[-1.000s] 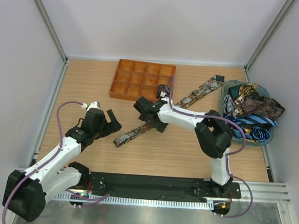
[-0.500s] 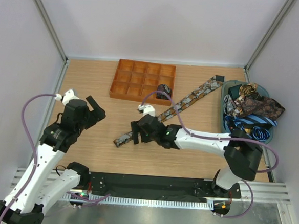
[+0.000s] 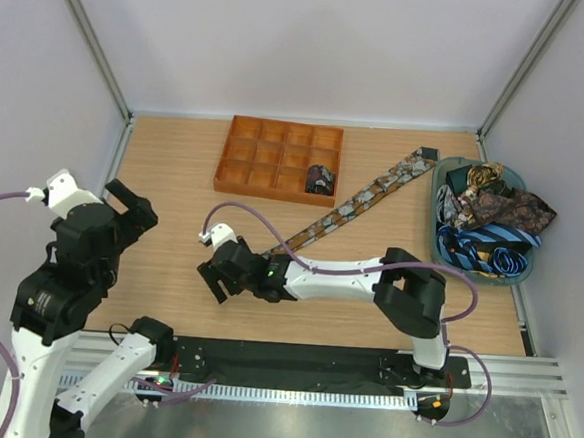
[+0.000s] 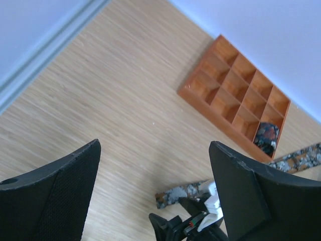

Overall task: Roll the ties
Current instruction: Roll the tie

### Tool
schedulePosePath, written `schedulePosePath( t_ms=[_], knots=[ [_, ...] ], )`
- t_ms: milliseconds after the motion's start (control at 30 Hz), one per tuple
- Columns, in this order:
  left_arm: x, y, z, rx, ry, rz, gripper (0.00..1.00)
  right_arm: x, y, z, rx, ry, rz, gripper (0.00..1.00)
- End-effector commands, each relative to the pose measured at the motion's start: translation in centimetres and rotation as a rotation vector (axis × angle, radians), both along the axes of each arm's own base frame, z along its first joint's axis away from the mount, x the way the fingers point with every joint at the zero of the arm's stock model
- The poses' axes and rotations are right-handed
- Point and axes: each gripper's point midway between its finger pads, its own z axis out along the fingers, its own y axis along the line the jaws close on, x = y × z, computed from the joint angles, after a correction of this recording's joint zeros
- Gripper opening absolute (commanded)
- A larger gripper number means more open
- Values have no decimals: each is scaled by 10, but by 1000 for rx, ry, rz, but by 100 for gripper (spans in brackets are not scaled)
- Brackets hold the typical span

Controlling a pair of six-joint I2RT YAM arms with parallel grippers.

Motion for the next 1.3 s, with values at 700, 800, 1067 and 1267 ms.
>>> schedulePosePath(
  t_ms=[700, 800, 1067, 1267],
  knots=[
    [0, 21, 3, 125, 7, 60, 91, 22, 4, -44, -204, -120, -100, 54],
    [3, 17, -5, 127, 28, 45, 91, 19, 5, -45, -193, -111, -100, 40],
    [17, -1, -29, 127, 99, -39, 91, 10, 5, -40, -95, -33, -98, 1],
    [31, -46, -66, 67, 185, -261, 92, 14, -4, -27, 153, 162, -110, 1]
  ],
)
